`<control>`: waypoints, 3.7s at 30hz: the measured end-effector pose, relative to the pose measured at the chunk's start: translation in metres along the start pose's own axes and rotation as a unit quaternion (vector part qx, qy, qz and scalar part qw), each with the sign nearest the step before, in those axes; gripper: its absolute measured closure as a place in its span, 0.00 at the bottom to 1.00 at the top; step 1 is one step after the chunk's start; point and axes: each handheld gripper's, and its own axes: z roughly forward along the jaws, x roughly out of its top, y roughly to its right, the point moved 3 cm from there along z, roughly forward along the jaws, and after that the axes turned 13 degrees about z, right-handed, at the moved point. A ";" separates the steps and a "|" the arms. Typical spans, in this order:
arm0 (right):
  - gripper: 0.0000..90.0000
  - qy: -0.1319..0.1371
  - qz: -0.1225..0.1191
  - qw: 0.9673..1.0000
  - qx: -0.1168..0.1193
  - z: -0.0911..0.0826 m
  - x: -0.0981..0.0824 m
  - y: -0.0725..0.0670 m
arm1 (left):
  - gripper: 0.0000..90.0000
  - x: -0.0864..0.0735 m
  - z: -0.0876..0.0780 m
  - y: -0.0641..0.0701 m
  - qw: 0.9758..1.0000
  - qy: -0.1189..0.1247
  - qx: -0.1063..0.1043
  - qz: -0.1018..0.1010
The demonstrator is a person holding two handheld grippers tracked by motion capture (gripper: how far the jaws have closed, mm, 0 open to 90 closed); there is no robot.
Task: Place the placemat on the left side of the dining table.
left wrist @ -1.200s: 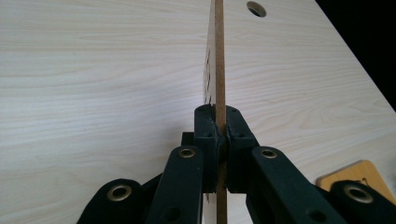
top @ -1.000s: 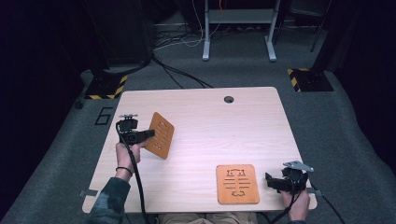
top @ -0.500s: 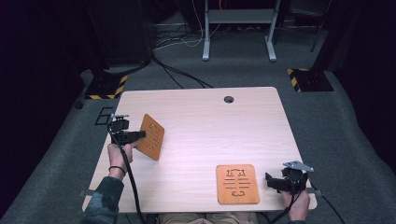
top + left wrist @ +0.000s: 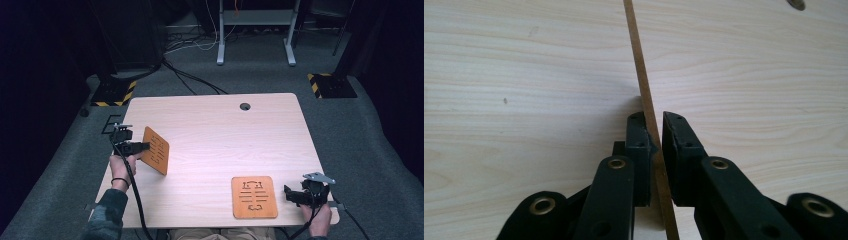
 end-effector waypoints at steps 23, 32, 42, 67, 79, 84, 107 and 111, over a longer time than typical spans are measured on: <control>0.01 0.000 -0.001 1.000 -0.002 0.000 0.000 0.000 | 0.77 -0.010 0.007 -0.024 0.999 -0.026 0.030 0.011; 0.01 0.000 -0.001 1.000 -0.002 0.000 0.000 0.000 | 0.73 -0.017 0.011 -0.034 0.999 -0.030 0.028 -0.007; 0.01 0.000 -0.001 1.000 -0.002 0.000 0.000 0.000 | 0.67 -0.026 0.015 -0.045 0.999 -0.032 0.028 -0.012; 0.01 0.000 -0.001 1.000 -0.002 0.000 0.000 0.000 | 0.62 -0.036 0.020 -0.068 0.998 -0.044 0.026 -0.030; 0.01 0.000 0.001 1.000 -0.003 0.000 0.000 -0.001 | 0.60 -0.047 0.027 -0.079 0.998 -0.042 0.024 -0.049; 0.01 -0.001 0.000 1.000 -0.003 0.000 0.000 -0.001 | 0.70 -0.052 0.029 -0.083 0.996 -0.065 0.053 -0.019; 0.01 0.000 -0.001 1.000 0.000 0.000 0.000 0.000 | 0.28 -0.063 0.019 -0.074 0.998 -0.033 0.052 -0.005; 0.01 0.000 0.000 1.000 0.000 0.000 0.000 0.000 | 0.24 -0.067 0.014 -0.069 0.999 -0.020 0.049 0.003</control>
